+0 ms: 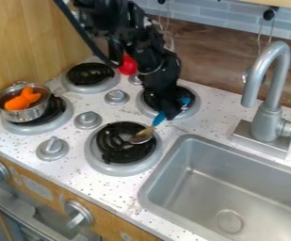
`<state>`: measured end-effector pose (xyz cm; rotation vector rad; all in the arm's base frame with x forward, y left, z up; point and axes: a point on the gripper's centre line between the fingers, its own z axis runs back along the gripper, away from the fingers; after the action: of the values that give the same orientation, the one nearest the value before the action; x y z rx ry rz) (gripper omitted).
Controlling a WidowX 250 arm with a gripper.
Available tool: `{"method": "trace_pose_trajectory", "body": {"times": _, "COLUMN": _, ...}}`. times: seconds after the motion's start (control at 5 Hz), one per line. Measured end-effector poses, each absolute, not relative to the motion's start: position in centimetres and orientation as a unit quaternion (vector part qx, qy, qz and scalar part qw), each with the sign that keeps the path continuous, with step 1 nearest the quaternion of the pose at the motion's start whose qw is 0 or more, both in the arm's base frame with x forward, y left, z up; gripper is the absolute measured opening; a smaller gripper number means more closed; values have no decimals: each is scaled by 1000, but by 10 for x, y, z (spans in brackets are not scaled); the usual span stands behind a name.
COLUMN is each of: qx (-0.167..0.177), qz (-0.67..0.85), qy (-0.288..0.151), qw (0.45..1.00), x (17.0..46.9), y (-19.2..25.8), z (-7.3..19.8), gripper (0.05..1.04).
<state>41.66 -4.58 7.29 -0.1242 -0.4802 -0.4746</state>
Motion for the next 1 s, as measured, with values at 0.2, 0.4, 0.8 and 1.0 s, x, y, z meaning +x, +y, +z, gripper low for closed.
{"method": "trace_pose_trajectory", "body": {"times": 0.2, "qx": -68, "qz": -232, "qy": -245, "qw": 939, "x": 434, "y": -63, "z": 68, "gripper": 429}}
{"method": "trace_pose_trajectory", "body": {"times": 0.4, "qx": -77, "qz": -226, "qy": -246, "qw": 939, "x": 444, "y": -78, "z": 59, "gripper": 429}}
{"method": "trace_pose_trajectory", "body": {"times": 0.8, "qx": -91, "qz": -217, "qy": -241, "qw": 942, "x": 464, "y": -90, "z": 48, "gripper": 429}}
{"method": "trace_pose_trajectory", "body": {"times": 1.0, "qx": -94, "qz": -229, "qy": -233, "qw": 940, "x": 464, "y": -92, "z": 43, "gripper": 429}}
